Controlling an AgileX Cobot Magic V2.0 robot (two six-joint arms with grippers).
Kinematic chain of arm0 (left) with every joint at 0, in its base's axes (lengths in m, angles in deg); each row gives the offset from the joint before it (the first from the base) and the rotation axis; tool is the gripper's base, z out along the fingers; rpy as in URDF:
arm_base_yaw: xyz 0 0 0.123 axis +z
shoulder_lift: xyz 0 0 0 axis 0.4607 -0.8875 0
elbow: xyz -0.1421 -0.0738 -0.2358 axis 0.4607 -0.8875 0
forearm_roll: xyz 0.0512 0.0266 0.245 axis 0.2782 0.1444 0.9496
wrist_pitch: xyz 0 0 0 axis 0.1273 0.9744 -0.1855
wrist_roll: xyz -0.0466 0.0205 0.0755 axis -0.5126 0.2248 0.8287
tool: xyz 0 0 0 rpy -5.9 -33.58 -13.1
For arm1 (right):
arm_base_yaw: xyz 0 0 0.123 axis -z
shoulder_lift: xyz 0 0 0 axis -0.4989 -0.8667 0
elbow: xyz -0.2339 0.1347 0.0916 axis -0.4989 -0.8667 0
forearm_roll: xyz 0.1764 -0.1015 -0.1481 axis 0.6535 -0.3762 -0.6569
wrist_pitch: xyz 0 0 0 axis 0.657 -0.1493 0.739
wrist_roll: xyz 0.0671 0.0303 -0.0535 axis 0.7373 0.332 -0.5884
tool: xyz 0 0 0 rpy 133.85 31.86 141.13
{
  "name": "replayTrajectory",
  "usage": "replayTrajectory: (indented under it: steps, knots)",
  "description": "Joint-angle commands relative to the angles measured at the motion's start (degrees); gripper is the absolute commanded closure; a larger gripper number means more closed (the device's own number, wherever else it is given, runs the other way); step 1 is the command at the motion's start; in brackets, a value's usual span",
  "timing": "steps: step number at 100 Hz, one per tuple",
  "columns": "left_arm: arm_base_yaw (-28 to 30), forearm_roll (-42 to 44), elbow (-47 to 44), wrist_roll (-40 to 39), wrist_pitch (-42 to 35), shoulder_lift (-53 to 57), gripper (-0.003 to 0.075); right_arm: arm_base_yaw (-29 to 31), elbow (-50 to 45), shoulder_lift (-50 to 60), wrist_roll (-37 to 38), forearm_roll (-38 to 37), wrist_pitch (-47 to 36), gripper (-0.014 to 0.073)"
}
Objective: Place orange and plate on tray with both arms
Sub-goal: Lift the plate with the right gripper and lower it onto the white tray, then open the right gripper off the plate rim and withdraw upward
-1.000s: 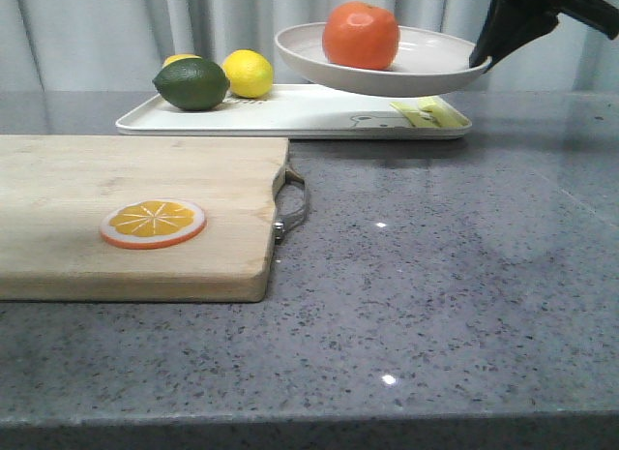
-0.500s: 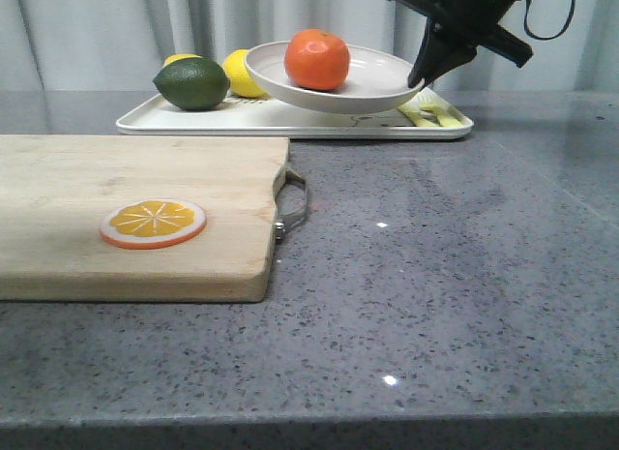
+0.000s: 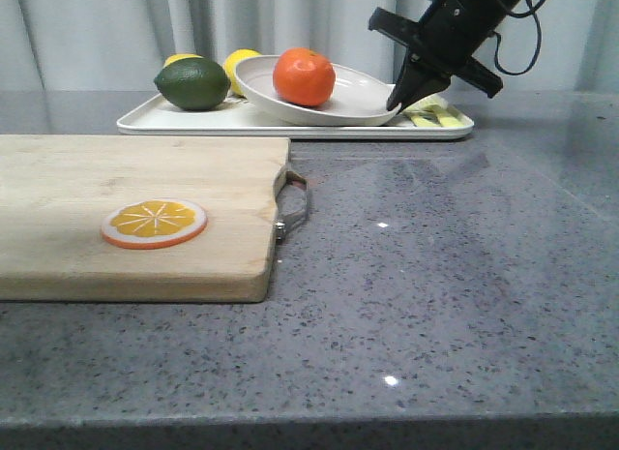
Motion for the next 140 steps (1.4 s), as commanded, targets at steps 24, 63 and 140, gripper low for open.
replayTrajectory:
  steps: [24, 63, 140]
  knots:
    - [0.1, -1.1, 1.7, -0.1, -4.3, 0.7, 0.0739, 0.0, 2.1, 4.1, -0.2, 2.3, -3.1, 0.0536]
    - [0.1, -1.1, 1.7, -0.1, -4.4, 0.7, 0.0739, 0.1, 4.1, 4.5, -0.2, 2.2, 0.1, 0.0337]
    - [0.1, -0.8, 1.7, 0.0, -4.2, 0.7, 0.0739, -0.7, 5.2, 14.3, -0.3, -8.3, 17.0, 0.0662]
